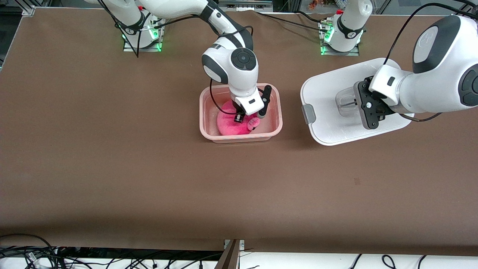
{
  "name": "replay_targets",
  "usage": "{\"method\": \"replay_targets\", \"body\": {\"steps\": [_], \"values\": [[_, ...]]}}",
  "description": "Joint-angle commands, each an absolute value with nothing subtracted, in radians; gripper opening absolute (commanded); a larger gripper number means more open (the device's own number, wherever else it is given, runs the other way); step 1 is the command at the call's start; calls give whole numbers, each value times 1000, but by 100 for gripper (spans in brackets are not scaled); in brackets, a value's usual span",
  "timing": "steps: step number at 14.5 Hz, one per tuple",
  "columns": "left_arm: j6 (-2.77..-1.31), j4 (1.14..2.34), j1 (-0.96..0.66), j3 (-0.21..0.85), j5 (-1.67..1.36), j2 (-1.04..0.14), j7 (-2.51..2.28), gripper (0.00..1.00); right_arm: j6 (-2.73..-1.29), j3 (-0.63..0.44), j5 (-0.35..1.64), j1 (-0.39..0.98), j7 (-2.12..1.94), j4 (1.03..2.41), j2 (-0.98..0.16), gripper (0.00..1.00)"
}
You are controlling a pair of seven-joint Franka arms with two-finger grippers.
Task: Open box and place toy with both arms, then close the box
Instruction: 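Carry the pink toy with the right gripper into the pink box, then open the right gripper and withdraw it to the rest pose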
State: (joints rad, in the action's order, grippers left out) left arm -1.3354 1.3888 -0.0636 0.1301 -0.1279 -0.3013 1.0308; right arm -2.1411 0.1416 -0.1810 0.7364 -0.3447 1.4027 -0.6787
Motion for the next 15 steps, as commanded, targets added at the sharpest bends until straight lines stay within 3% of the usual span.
{"method": "replay_targets", "body": {"steps": [1, 5, 8, 12, 15], "values": [[-1324, 1388, -55, 138, -117, -288, 1055, 0, -2183, 147, -164, 742, -258, 1368, -695, 100], [-1324, 1388, -55, 138, -117, -288, 1055, 0, -2158, 146, -112, 735, -247, 1348, -660, 100], [-1324, 1388, -57, 138, -120, -288, 1055, 0, -2050, 132, -58, 706, -247, 1347, -591, 100], [-1325, 1388, -57, 140, -120, -290, 1055, 0, -1841, 130, -19, 502, -256, 1347, -431, 100], [-1328, 1388, -60, 141, -121, -291, 1055, 0, -1771, 100, 29, 370, -256, 1347, -345, 100]]}}
